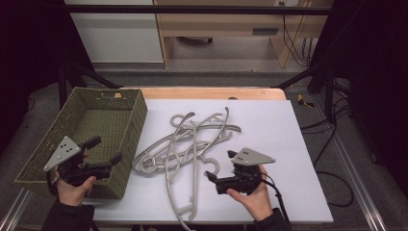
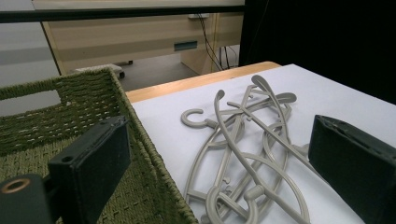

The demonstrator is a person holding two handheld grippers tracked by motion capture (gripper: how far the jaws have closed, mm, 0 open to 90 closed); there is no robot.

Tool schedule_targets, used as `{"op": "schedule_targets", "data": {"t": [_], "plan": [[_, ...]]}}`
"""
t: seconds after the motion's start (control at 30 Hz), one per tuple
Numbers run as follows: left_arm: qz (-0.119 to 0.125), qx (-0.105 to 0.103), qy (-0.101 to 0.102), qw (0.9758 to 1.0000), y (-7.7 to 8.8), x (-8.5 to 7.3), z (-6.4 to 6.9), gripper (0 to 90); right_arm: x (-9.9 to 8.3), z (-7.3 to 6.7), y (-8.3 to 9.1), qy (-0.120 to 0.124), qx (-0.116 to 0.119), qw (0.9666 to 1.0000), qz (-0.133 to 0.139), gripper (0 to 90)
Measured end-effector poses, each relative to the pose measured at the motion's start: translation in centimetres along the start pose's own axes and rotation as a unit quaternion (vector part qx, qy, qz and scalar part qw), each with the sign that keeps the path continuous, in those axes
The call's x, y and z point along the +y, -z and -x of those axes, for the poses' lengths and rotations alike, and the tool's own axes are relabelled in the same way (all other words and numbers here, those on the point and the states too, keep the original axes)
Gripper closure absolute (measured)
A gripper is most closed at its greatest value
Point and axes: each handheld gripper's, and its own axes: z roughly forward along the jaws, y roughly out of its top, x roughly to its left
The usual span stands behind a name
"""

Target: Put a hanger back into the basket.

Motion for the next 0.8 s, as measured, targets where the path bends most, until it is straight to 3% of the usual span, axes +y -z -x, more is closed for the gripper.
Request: {"op": "schedule_targets", "data": {"t": [0.17,0.4,0.67,0.8], "plan": [[0.003,0.001,0.001,1.0,0.1,0.0,-0.1,5.6,-0.3,-2.7,-3.8,0.022,0.035,0.9983,-0.042,8.8],[0.003,0.001,0.001,1.0,0.1,0.0,-0.2,5.7,-1.1,-5.8,-7.8,0.028,0.051,0.9942,-0.091,12.8],[0.004,0.002,-0.001,1.0,0.2,0.1,0.0,5.8,-2.2,-7.9,-11.3,0.017,0.067,0.9911,-0.113,21.4],[0.005,0.006,0.0,1.0,0.3,0.1,-0.2,5.9,-2.8,-8.6,-12.7,-0.002,0.079,0.9913,-0.105,26.4]]}}
